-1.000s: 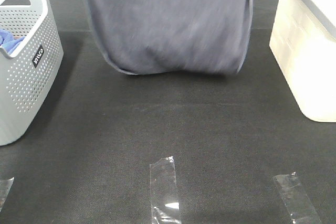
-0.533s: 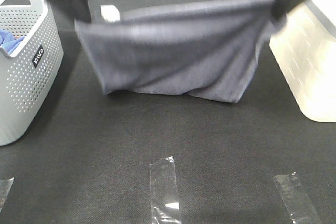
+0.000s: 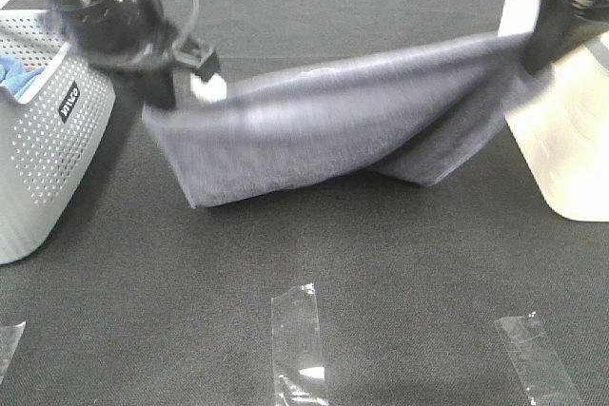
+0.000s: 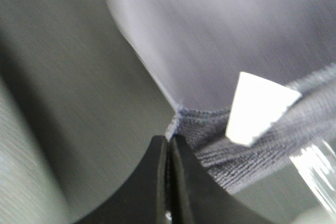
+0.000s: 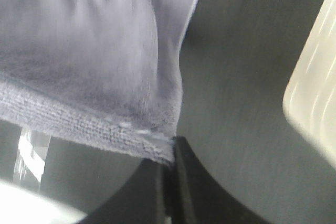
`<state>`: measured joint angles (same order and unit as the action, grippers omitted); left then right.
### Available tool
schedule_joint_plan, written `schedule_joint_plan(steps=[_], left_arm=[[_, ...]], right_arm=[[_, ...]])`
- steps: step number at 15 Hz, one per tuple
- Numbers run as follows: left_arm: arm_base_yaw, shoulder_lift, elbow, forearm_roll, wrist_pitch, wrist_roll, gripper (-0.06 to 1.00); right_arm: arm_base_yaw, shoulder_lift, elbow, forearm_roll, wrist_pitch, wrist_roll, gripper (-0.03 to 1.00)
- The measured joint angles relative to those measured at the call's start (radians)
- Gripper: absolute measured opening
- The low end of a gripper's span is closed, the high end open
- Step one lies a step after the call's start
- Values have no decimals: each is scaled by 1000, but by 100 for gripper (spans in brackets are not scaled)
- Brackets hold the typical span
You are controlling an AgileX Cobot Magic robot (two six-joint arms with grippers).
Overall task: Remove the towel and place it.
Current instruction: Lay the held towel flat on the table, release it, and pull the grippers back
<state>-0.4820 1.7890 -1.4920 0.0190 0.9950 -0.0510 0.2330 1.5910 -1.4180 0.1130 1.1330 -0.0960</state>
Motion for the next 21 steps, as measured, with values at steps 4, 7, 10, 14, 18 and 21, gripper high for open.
schedule_joint_plan(steps=[4, 7, 10, 14, 18, 21], left_arm=[[59, 36, 3, 269, -486, -66, 0], [185, 113, -51, 303, -955, -85, 0], [225, 130, -338, 336, -1172, -96, 0], [187, 119, -705, 352, -1074, -96, 0], [180, 187, -650, 285, -742, -96, 0], [155, 232, -570, 204, -435, -83, 0]], right_arm=[[0, 137, -71, -77, -278, -4, 0], [1, 274, -297, -153, -436, -5, 0], [11, 286, -665, -237, -462, -6, 0], [24, 210, -979, -242, -425, -7, 0], [23, 264, -860, -197, -213, -7, 0], [20, 293, -692, -174, -101, -7, 0]])
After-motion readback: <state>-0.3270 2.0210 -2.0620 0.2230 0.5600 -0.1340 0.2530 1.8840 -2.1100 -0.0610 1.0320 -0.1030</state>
